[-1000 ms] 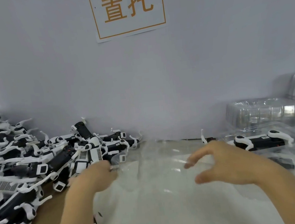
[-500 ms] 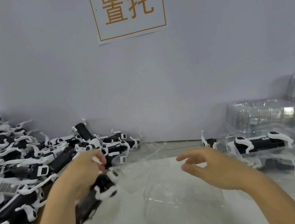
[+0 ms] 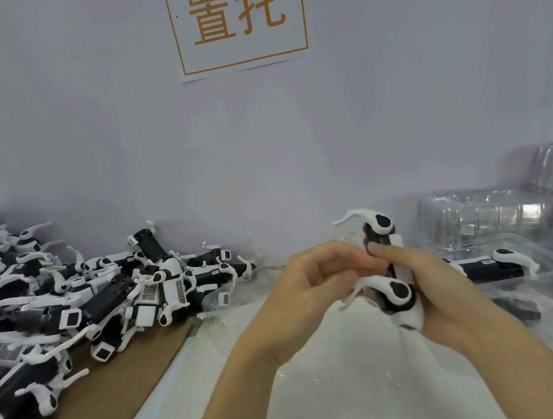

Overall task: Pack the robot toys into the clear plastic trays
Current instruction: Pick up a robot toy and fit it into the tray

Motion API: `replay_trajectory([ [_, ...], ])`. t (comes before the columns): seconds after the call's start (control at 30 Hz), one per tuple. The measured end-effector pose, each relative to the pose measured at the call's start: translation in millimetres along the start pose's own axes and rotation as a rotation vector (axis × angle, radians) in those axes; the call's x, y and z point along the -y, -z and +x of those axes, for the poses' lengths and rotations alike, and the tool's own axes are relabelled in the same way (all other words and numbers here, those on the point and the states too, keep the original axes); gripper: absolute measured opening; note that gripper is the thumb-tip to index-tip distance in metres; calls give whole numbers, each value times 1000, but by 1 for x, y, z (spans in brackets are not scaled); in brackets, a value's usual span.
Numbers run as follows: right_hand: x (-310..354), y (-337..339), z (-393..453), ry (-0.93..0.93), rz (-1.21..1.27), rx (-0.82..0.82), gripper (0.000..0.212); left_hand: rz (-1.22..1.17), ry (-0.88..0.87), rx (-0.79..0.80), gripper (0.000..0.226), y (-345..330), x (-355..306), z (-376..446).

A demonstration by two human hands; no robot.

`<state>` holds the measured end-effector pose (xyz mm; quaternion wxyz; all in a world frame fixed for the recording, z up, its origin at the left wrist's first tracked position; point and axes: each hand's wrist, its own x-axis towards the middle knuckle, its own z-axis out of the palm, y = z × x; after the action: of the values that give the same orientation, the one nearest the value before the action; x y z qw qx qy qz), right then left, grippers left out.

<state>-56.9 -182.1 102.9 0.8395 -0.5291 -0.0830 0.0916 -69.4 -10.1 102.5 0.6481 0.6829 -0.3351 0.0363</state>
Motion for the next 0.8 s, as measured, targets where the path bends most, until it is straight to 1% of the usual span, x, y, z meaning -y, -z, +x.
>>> replay_trajectory([
  [0.03,3,5,0,18,-39,-60,40,59,22,-76,33,3,8,0],
  [0.07,6,8,0,38,-45,-102,37,213,48,-167,37,8,17,0],
  [0.1,7,10,0,57,-48,-121,35,467,94,-225,39,15,29,-2],
  [0.13,9,11,-1,67,-69,-126,34,748,174,-209,40,21,40,-6],
  [0.17,10,12,-2,71,-111,-118,35,949,286,-145,41,28,48,-13],
  [0.2,11,12,-2,72,-159,-105,38,1046,414,-89,43,35,54,-19],
  [0.23,10,13,-2,69,-206,-94,40,1047,537,-79,43,42,56,-23],
  [0.3,8,13,-3,56,-299,-88,38,1057,704,-169,37,53,54,-29],
  [0.33,7,13,-3,59,-338,-101,32,1125,769,-218,31,56,50,-30],
  [0.4,7,14,-2,91,-376,-165,22,1275,898,-244,20,59,39,-31],
  [0.43,7,14,-1,112,-382,-196,26,1295,945,-217,23,58,33,-31],
  [0.5,8,14,-1,132,-393,-226,42,1243,1010,-134,43,53,17,-30],
  [0.53,9,13,0,136,-385,-225,45,1242,989,-117,48,50,8,-27],
  [0.6,7,8,1,168,-313,-225,38,1267,800,-108,48,47,-10,-21],
  [0.63,5,4,2,193,-282,-246,32,1194,670,-83,52,43,-20,-19],
  [0.67,3,0,3,209,-263,-272,28,1056,542,-15,62,39,-27,-17],
  [0.73,-2,-9,5,195,-202,-301,28,789,321,122,84,29,-32,-14],
  [0.77,-6,-14,6,163,-156,-289,30,712,221,152,87,22,-30,-13],
  [0.8,-9,-19,6,118,-113,-257,34,680,128,144,83,17,-24,-10],
])
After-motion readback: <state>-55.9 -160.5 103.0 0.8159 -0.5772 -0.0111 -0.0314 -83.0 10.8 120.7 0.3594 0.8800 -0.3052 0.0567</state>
